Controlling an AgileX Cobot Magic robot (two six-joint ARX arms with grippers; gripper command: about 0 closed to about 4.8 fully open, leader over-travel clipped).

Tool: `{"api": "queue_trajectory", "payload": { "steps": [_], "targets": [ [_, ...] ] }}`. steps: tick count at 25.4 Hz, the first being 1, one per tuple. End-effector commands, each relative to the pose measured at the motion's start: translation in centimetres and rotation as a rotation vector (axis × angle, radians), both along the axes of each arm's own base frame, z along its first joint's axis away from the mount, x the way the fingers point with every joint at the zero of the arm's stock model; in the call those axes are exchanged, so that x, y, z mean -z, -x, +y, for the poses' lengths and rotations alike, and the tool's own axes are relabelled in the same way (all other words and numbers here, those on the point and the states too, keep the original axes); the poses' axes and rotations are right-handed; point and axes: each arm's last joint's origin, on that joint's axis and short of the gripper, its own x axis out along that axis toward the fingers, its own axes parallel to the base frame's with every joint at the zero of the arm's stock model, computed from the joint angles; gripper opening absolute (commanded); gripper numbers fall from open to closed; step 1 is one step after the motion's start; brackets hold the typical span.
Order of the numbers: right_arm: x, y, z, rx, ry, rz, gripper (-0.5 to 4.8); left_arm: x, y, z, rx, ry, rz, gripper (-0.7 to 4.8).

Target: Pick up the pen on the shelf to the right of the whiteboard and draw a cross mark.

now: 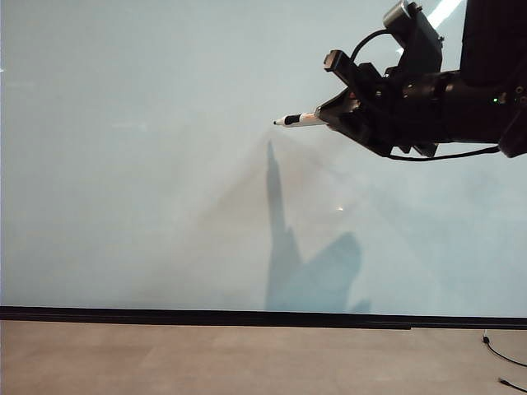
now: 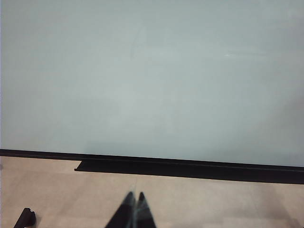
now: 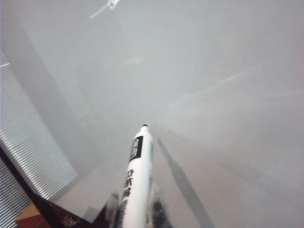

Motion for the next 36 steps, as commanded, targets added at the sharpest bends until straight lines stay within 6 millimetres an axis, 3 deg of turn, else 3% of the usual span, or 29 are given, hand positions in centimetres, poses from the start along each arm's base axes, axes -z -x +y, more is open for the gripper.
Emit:
{"api": "queue_trajectory", "payload": {
  "steps": [1, 36],
  "targets": [
    [-0.2, 0.2, 0.4, 0.005, -0.019, -0.001, -0.08, -0.2, 0.0, 0.0, 0.004, -0.004, -0.009, -0.04],
    [0.5, -1.0, 0.8, 0.030, 0.002, 0.037, -0.08, -0.2, 0.0, 0.0, 0.004, -0.004, -0.009, -0.04]
  ]
}}
